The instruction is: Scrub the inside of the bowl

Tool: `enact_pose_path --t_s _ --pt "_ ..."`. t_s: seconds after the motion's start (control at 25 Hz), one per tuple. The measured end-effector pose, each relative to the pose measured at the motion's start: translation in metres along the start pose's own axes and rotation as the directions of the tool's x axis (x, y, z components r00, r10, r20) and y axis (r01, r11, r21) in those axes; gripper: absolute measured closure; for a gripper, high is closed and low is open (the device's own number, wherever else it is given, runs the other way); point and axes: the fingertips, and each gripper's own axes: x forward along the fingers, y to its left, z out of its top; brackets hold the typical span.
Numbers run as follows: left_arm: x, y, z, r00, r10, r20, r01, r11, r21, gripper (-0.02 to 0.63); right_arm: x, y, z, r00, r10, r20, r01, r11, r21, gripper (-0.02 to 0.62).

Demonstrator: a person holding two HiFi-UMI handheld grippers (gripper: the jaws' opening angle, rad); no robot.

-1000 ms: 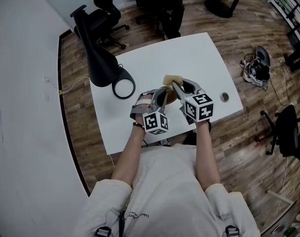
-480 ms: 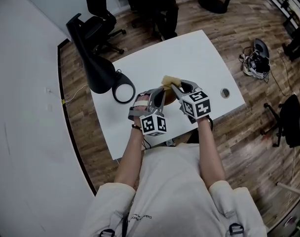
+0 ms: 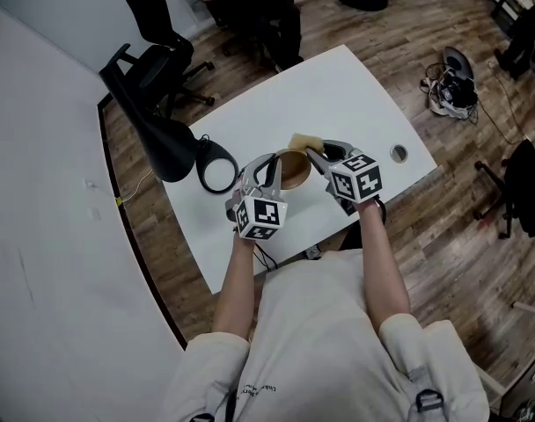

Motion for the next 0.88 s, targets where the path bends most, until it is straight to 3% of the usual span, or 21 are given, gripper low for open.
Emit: enact_pose_path --t_s 0.12,0.28,0.44,0.52,0.64,0.8,0.88 --pt "0.001 0.008 -0.003 1.000 -0.007 0.015 0.008 0.993 -0.117 0.589 0.000 -0.004 0.000 1.000 0.001 -0.003 -0.001 1.000 0.004 0.486" --pt "0.003 0.012 -0.011 1.000 0.016 -0.018 -0.019 0.982 -0.189 0.589 0.002 -0.007 -0.008 0.999 -0.003 -0.039 0.003 1.000 -0.002 0.486" --pt "0.008 0.019 -0.022 0.999 0.022 -0.040 -0.034 0.941 -0.336 0.589 0.003 -0.013 -0.016 0.998 -0.012 -0.069 0.012 1.000 -0.007 0.486" --pt "0.013 0.023 -0.026 0.999 0.016 -0.038 -0.031 0.899 -0.438 0.589 0.002 -0.015 -0.015 0.997 -0.023 -0.076 0.022 1.000 -0.013 0.486" --pt "0.019 0.023 -0.029 1.000 0.012 -0.022 -0.023 0.813 -0.581 0.586 -0.004 -0.023 -0.014 0.996 -0.029 -0.085 0.029 1.000 -0.006 0.486" --pt "0.025 0.016 -0.035 1.000 0.022 0.015 -0.004 0.668 -0.745 0.589 -0.017 -0.038 -0.022 0.997 -0.023 -0.077 0.027 0.998 0.058 0.488" --pt "0.027 0.016 -0.042 0.999 0.032 0.015 -0.007 0.607 -0.795 0.589 -0.020 -0.038 -0.029 0.996 -0.017 -0.086 0.022 0.998 0.062 0.488"
